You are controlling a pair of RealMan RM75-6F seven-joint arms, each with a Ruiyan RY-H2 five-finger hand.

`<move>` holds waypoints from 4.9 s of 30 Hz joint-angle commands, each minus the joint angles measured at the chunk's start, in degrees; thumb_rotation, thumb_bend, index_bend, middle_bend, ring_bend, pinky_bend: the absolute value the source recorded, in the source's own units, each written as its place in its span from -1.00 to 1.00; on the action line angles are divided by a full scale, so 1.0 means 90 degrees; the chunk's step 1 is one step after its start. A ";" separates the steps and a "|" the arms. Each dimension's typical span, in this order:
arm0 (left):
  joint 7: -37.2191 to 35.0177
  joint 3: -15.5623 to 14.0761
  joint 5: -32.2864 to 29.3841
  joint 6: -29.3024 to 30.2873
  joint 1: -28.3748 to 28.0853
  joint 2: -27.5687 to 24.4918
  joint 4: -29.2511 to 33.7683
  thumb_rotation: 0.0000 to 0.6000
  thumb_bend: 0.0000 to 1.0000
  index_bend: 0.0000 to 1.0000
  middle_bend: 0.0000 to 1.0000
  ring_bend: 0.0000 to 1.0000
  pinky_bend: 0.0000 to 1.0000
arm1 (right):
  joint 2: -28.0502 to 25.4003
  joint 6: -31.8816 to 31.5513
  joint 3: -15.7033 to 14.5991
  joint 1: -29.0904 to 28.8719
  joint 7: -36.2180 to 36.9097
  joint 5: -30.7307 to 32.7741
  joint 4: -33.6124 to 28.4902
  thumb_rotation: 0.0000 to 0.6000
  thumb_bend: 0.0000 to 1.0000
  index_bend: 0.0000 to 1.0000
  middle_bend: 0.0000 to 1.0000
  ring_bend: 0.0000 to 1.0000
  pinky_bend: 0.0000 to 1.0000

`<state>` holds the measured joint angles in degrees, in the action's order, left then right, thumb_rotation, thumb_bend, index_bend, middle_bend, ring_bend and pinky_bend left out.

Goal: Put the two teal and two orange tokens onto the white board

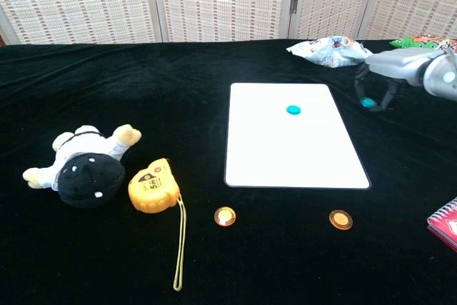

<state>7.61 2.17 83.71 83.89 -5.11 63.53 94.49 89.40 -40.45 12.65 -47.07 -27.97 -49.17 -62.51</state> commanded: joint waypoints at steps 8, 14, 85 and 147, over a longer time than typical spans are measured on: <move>-0.0126 -0.0032 -0.0040 0.0020 0.0064 -0.0010 -0.0095 1.00 -0.73 -1.00 -1.00 -1.00 -1.00 | 0.0389 -0.0247 -0.0010 -0.0591 -0.0825 0.0622 -0.0179 1.00 -0.46 -0.04 -0.69 -0.94 -1.00; -0.0193 -0.0047 -0.0058 0.0008 0.0086 0.0017 -0.0175 1.00 -0.73 -1.00 -1.00 -1.00 -1.00 | 0.0564 -0.0293 -0.0102 -0.0747 -0.1074 0.0840 -0.0072 1.00 -0.46 -0.04 -0.70 -0.94 -1.00; -0.0206 -0.0073 0.0116 0.0157 0.0155 -0.0119 0.0002 1.00 -0.73 -1.00 -1.00 -1.00 -1.00 | -0.0284 -0.1277 -0.1908 0.0377 -0.0130 -0.4133 -0.3384 1.00 -0.46 -0.31 -0.74 -0.91 -1.00; -0.0570 -0.0093 0.0133 0.0209 0.0275 -0.0044 -0.0359 1.00 -0.73 -1.00 -1.00 -1.00 -1.00 | 0.0751 -0.1291 -0.1090 0.0127 -0.1039 -0.3199 -0.2740 1.00 -0.46 -0.05 -0.67 -0.88 -1.00</move>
<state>2.48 1.33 84.90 85.77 -2.64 63.13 91.26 96.81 -51.43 2.27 -46.21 -37.77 -78.25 -86.95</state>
